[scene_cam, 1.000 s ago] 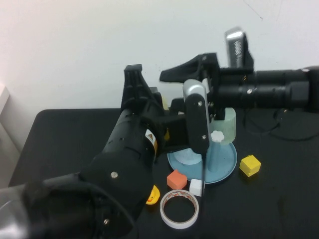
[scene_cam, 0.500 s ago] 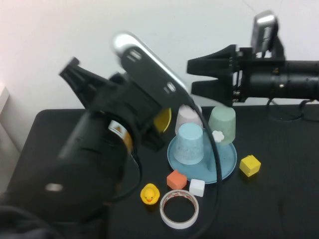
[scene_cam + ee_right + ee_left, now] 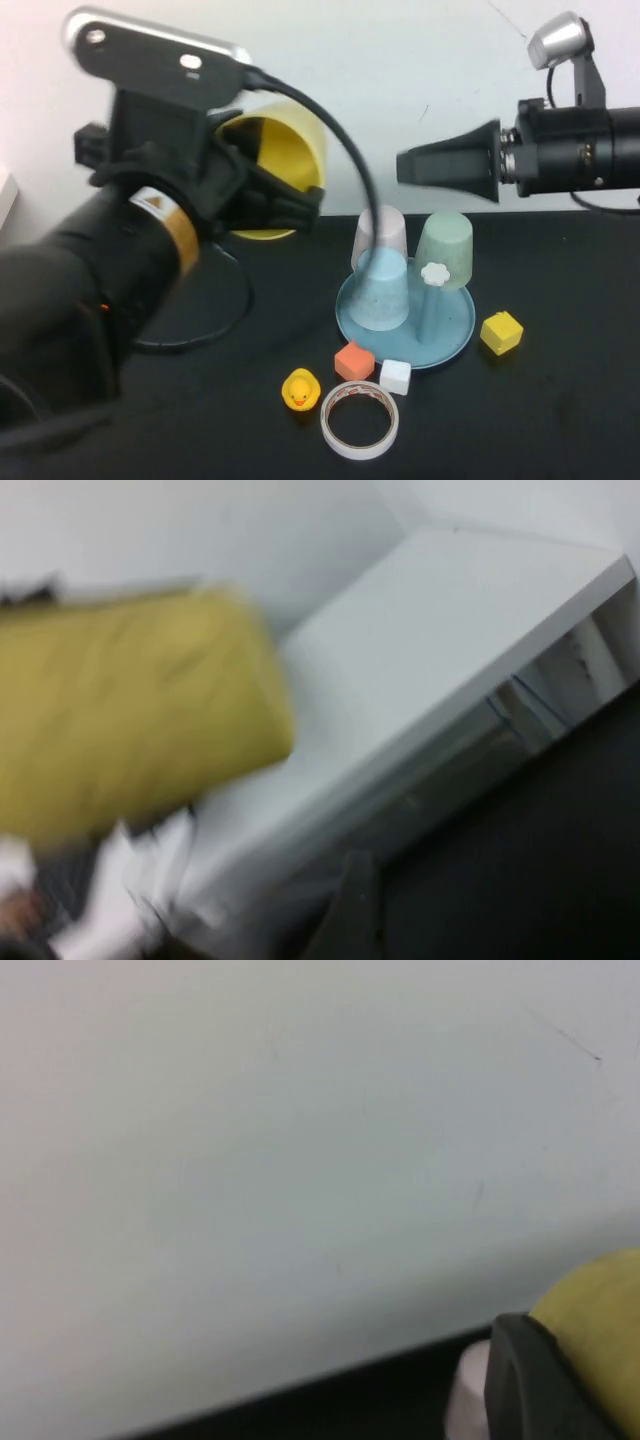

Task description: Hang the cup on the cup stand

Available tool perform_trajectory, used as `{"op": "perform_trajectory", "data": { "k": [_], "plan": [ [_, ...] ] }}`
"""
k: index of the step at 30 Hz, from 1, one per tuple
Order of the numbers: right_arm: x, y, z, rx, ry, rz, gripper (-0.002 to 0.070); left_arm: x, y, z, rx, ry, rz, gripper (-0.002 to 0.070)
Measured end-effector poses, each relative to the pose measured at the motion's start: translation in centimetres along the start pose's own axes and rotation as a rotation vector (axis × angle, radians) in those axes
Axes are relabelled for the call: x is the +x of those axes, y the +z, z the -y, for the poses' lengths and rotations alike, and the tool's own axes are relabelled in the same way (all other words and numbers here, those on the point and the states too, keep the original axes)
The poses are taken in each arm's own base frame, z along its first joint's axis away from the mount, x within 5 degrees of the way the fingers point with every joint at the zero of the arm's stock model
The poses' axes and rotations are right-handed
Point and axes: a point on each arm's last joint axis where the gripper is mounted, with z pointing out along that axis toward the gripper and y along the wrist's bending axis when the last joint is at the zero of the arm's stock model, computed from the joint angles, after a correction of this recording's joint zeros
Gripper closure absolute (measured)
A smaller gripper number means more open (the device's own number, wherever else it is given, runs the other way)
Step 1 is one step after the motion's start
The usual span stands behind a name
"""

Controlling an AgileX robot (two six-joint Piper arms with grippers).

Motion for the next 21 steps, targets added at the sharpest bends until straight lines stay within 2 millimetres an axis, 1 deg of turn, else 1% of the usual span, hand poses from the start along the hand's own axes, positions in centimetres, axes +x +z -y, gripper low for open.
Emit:
{"op": "perform_trajectory", "data": {
  "k": [1,5,7,10,12,14,17,21],
  "plan": [
    [0.0,-0.1,-0.3,0.001,-0.048,-0.016,0.0016,0.1,0.0,-0.4,0.010,-0.047,-0.030,0.0634],
    [0.0,-0.6,-1.5,0.005,-0.253,-0.094,0.0016,0.4,0.0,-2.2,0.004,-0.145,-0.122,0.0634],
    [0.1,-0.8,-1.9,0.004,-0.328,-0.130,0.0016,0.8,0.0,-3.1,-0.010,-0.205,-0.179,0.0634],
    [0.2,-0.9,-2.4,0.000,-0.409,-0.168,0.0017,1.3,-0.1,-4.3,-0.019,-0.265,-0.261,0.0634],
    [0.3,-0.7,-2.7,-0.012,-0.443,-0.177,0.0017,1.7,-0.1,-4.8,-0.012,-0.292,-0.317,0.0634],
    [0.4,0.0,-3.2,-0.035,-0.472,-0.186,0.0023,2.1,-0.1,-4.9,0.027,-0.316,-0.378,0.0634],
    [1.0,1.5,-4.2,-0.090,-0.558,-0.217,0.0055,2.8,0.0,-4.9,0.093,-0.374,-0.464,0.0634],
    [2.5,3.9,-5.9,-0.200,-0.771,-0.312,0.0116,3.7,0.2,-5.6,0.141,-0.436,-0.578,0.0634]
  ]
}}
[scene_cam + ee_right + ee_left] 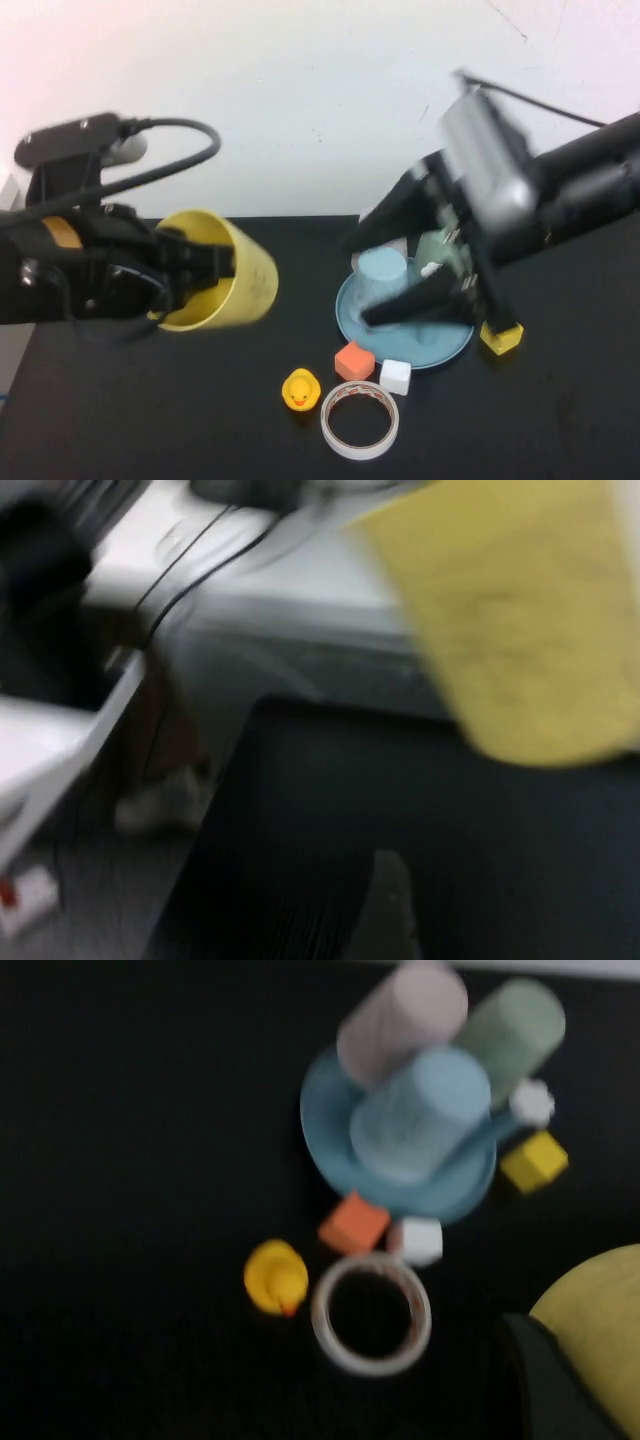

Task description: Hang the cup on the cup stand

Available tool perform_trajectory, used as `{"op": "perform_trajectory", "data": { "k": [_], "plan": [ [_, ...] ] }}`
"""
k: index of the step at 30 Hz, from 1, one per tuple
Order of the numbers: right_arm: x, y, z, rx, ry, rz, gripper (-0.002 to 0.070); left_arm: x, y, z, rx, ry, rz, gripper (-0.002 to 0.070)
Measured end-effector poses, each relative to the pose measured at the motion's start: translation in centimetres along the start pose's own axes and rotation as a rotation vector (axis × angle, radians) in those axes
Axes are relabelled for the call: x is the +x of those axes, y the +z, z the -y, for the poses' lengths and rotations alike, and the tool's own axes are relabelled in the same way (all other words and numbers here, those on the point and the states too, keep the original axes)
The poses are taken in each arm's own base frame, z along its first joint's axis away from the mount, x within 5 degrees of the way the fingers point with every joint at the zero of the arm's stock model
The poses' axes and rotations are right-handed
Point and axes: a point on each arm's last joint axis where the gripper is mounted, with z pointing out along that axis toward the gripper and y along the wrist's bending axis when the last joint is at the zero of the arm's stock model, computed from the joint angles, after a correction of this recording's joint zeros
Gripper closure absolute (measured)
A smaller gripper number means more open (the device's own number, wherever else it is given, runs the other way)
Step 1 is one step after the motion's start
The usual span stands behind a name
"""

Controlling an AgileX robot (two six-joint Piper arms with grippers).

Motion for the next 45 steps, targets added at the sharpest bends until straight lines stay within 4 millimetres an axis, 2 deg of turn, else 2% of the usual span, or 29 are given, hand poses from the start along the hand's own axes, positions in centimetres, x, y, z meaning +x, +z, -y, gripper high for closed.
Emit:
{"op": "perform_trajectory", "data": {
  "k": [5,9,14,22,25,28,35,38,41,45],
  "plan": [
    [-0.6,2.4,-1.5,-0.099,-0.180,-0.036,0.0154,0.1,0.1,-1.7,0.076,-0.054,-0.140,0.0634],
    [-1.1,3.2,-2.0,-0.126,-0.205,-0.032,0.0160,-0.4,-0.1,-2.8,0.177,-0.102,-0.178,0.0634],
    [-2.1,3.3,-1.7,-0.082,-0.164,0.053,0.0155,-1.5,-0.4,-3.8,0.276,-0.111,-0.122,0.0634],
    [-4.9,2.5,-0.3,-0.008,-0.105,0.093,0.0037,-1.9,-0.5,-4.1,0.284,-0.067,-0.081,0.0634],
    [-5.6,2.3,-0.1,-0.003,-0.010,0.113,0.0031,-2.3,-0.4,-4.3,0.262,0.036,-0.017,0.0634],
    [-6.1,2.2,0.0,-0.006,0.184,0.164,0.0039,-2.8,-0.4,-4.4,0.250,0.177,0.054,0.0634],
    [-7.3,1.9,0.3,-0.036,0.528,0.289,0.0106,-4.1,-0.8,-4.0,0.255,0.430,0.245,0.0634],
    [-7.3,1.9,0.3,-0.043,0.581,0.292,0.0132,-4.5,-1.6,-3.7,0.225,0.525,0.312,0.0634],
    [-7.2,1.9,0.3,-0.045,0.596,0.278,0.0159,-4.3,-3.2,-3.2,0.197,0.605,0.355,0.0634],
    [-6.9,2.0,0.3,-0.039,0.590,0.248,0.0198,-2.2,-5.8,-2.8,0.161,0.664,0.391,0.0634]
  ]
}}
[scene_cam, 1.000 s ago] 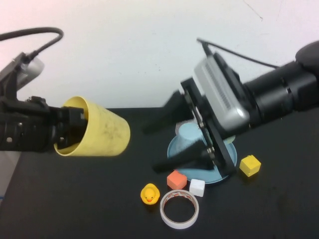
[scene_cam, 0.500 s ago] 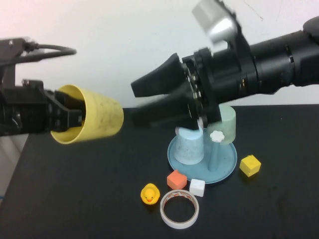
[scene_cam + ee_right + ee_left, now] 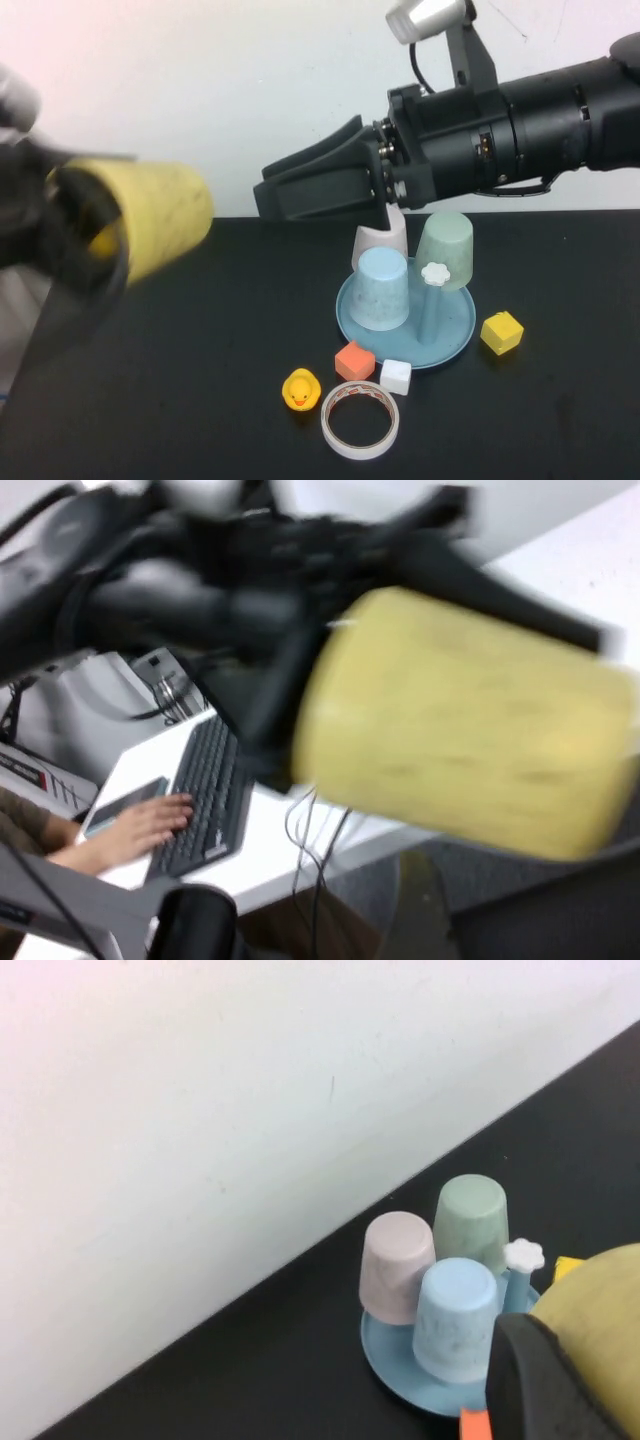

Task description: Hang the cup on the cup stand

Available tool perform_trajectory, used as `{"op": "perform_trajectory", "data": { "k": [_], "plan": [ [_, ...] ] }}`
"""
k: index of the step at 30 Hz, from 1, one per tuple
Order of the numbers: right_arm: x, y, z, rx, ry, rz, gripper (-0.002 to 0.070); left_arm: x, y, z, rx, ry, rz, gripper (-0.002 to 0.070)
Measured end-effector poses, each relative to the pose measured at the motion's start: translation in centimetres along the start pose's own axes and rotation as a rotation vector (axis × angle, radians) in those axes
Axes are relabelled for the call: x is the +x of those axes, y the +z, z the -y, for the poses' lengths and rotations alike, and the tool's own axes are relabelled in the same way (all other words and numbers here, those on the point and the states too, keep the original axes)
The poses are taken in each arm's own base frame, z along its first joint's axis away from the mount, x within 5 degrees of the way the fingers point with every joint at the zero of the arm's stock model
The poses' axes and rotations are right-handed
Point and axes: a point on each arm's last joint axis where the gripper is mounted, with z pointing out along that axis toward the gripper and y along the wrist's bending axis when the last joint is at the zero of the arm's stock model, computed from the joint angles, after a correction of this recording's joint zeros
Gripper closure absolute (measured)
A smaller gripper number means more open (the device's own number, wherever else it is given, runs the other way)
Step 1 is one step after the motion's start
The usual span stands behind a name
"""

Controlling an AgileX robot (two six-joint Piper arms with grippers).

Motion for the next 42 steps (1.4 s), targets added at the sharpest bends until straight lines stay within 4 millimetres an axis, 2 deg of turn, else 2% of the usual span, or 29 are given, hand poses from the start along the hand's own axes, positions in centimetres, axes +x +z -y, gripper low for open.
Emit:
{"op": "perform_trajectory", "data": {
  "k": [3,5,7,10,12,16,20,23,28,32,36,42],
  "plan": [
    [0.3,0.0,0.1,0.012,-0.010,-0.035,0.0227,1.4,-2.2,1.6,-0.038,-0.041,0.024,0.0634],
    [0.6,0.0,0.2,0.023,-0.007,-0.066,0.0251,2.9,-3.2,2.5,-0.050,-0.161,0.012,0.0634],
    [0.9,-0.1,0.4,0.040,0.010,-0.102,0.0280,4.3,-3.3,2.9,-0.050,-0.278,-0.044,0.0634],
    [1.3,-0.1,0.7,0.075,0.032,-0.137,0.0322,6.5,-2.4,2.8,-0.025,-0.397,-0.230,0.0634],
    [1.4,-0.1,0.8,0.089,0.040,-0.150,0.0340,8.0,-1.2,2.4,0.003,-0.449,-0.380,0.0634],
    [1.5,-0.1,0.9,0.100,0.042,-0.163,0.0369,9.5,1.5,1.0,0.056,-0.499,-0.583,0.0634],
    [1.6,-0.2,1.0,0.105,0.037,-0.177,0.0402,9.7,4.8,-0.7,0.085,-0.476,-0.696,0.0634],
    [1.7,-0.2,1.0,0.105,0.036,-0.186,0.0423,9.9,7.5,-1.3,0.086,-0.412,-0.795,0.0634],
    [1.9,-0.2,1.0,0.112,0.028,-0.204,0.0435,10.7,12.9,-0.5,0.067,-0.280,-0.965,0.0634],
    [2.1,-0.3,1.1,0.123,0.018,-0.230,0.0436,12.4,17.1,0.6,0.094,-0.234,-1.050,0.0634],
    [2.4,-0.4,1.3,0.141,0.010,-0.266,0.0437,14.7,19.9,1.1,0.105,-0.232,-1.081,0.0634],
    [2.8,-0.5,1.6,0.169,-0.005,-0.313,0.0437,18.3,22.3,1.0,0.081,-0.237,-1.089,0.0634]
  ]
}}
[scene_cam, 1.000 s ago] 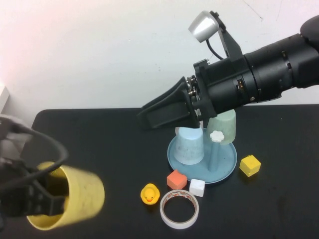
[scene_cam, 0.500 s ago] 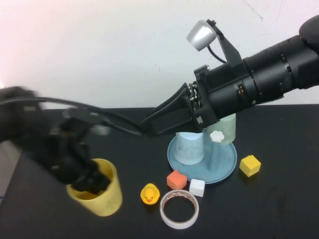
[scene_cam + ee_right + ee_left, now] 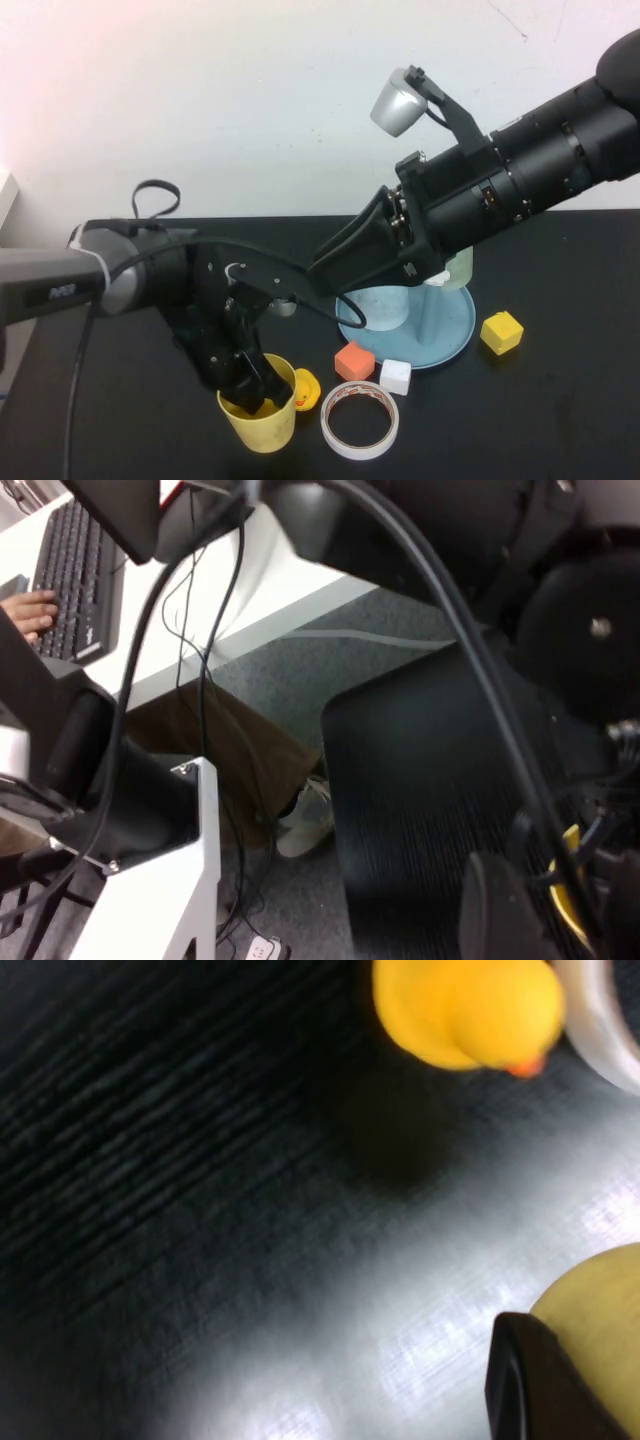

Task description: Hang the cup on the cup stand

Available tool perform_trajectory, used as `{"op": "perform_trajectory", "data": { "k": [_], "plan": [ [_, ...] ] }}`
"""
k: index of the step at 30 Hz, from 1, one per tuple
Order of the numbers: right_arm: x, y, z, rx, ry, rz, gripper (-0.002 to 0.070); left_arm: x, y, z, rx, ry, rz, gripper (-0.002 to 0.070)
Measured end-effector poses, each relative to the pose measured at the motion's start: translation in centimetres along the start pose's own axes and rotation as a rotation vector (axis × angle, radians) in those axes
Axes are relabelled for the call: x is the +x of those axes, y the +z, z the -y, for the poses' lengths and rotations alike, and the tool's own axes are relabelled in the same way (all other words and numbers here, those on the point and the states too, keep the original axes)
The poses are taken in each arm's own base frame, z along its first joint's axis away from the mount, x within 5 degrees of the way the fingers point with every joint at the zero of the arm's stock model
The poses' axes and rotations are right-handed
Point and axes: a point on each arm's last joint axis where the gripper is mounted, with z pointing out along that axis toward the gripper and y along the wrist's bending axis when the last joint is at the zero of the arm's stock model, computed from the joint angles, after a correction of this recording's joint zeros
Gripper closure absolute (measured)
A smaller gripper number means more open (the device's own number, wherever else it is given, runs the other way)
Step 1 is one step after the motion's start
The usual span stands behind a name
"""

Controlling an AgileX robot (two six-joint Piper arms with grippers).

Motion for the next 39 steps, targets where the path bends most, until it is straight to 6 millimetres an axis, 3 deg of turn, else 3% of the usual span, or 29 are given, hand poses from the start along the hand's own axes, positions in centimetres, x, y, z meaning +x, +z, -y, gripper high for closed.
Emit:
{"op": "perform_trajectory", "data": {
  "k": [14,18,24,27,33,39],
  "plan": [
    [-0.2,-0.5,1.0,0.088,0.036,0.039,0.0517,-0.9,3.8,-1.1,-0.045,-0.015,0.073,0.0634],
    [-0.5,-2.7,1.7,0.134,0.068,0.100,0.0558,-0.7,4.6,-1.2,-0.045,-0.003,0.052,0.0634],
    [-0.7,-7.5,2.8,0.204,0.123,0.233,0.0594,-0.4,6.0,-1.4,-0.040,0.011,0.017,0.0632],
    [-0.4,-8.4,3.1,0.200,0.138,0.244,0.0596,-0.3,6.4,-1.5,-0.039,0.009,0.008,0.0592],
    [-0.3,-8.9,3.2,0.186,0.149,0.261,0.0599,-0.3,6.4,-1.4,-0.035,0.007,0.004,0.0377],
    [-0.4,-8.9,3.1,0.172,0.143,0.266,0.0601,0.2,6.3,-1.1,-0.001,-0.014,-0.047,0.0340]
  ]
}}
